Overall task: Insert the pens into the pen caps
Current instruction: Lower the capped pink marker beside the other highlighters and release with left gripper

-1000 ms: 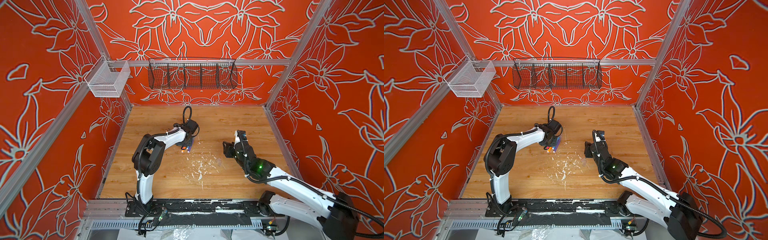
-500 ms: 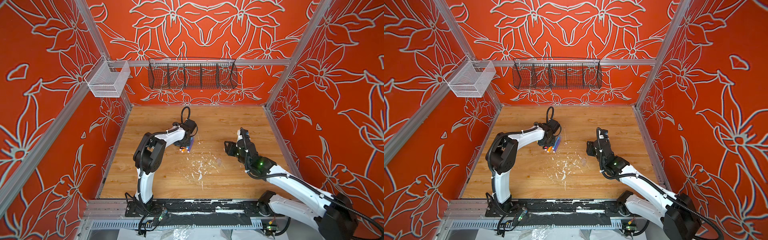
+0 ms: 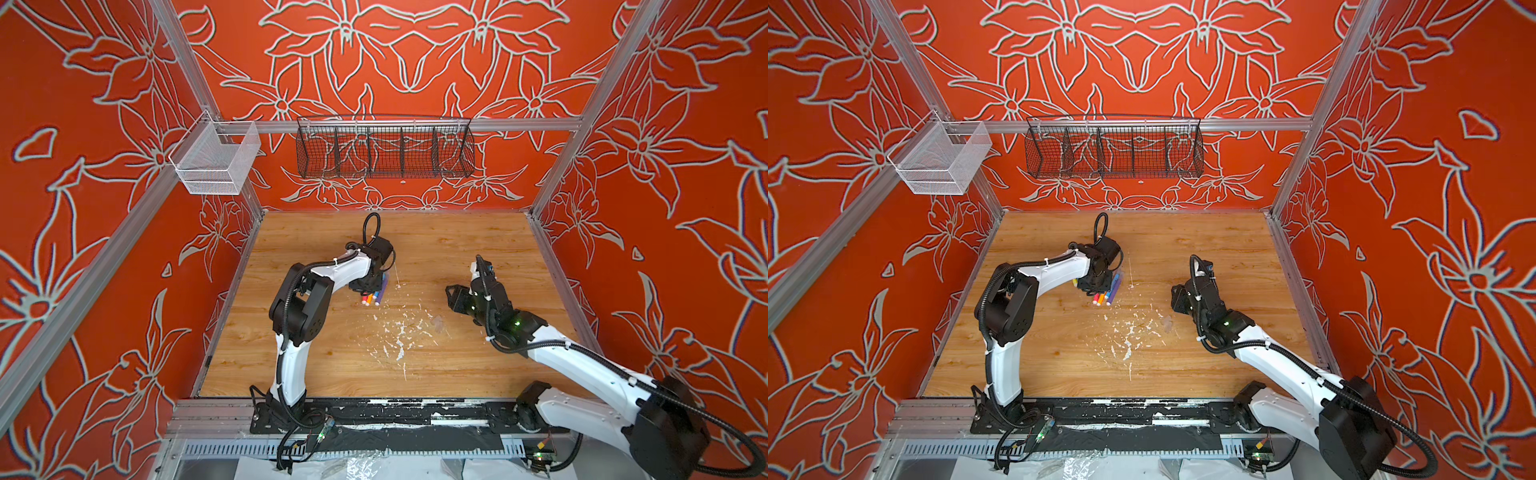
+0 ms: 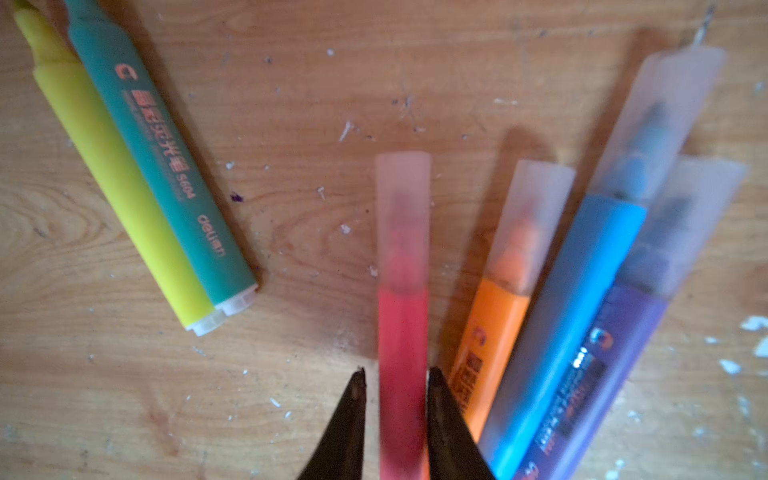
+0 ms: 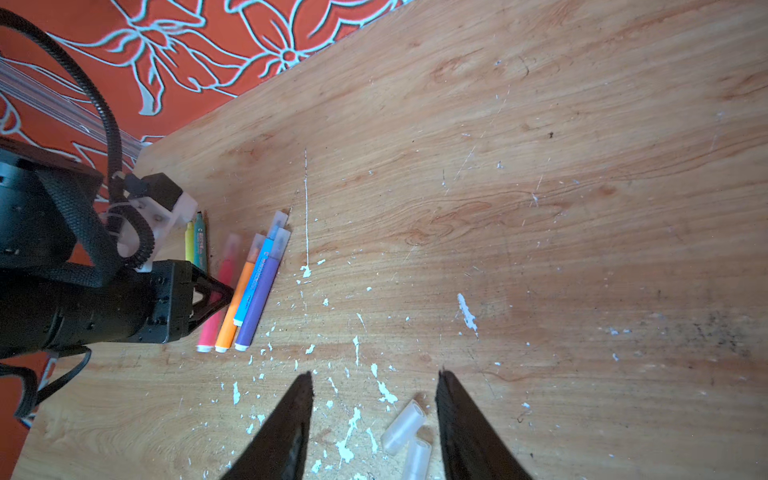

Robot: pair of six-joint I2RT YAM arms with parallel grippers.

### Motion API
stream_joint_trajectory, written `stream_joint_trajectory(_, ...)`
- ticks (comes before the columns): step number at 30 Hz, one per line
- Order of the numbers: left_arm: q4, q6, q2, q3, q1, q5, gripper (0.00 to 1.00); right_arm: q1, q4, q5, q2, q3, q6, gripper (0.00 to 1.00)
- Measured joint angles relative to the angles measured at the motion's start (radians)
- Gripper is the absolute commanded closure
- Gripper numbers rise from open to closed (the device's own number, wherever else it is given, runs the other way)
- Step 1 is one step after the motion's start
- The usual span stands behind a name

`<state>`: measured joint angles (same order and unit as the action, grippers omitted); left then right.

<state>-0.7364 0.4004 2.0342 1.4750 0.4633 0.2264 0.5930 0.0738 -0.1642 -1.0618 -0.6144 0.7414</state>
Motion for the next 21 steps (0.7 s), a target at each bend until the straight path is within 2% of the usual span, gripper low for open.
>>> stream_joint_trajectory(3,-0.007,0.0,0.0,0.004,0.0,-0.011,0.75,-0.005,0.001,0.015,-0.006,0.0,0.006,0.51)
stream_joint_trajectory(7,-0.015,-0.002,0.0,0.004,0.0,-0.021,0.86,-0.006,0.004,0.027,-0.012,0.0,0.013,0.52)
stream_joint_trajectory(9,-0.014,-0.01,0.0,0.004,0.0,-0.032,0.87,-0.009,0.004,0.034,-0.014,0.0,0.018,0.52)
stream_joint_trajectory(14,0.01,-0.019,-0.007,-0.005,0.0,-0.058,0.86,-0.018,0.004,0.041,-0.029,0.0,0.024,0.53)
stream_joint_trajectory(21,0.055,-0.022,-0.071,-0.079,0.0,-0.068,0.75,-0.026,0.005,0.062,-0.056,-0.005,0.029,0.55)
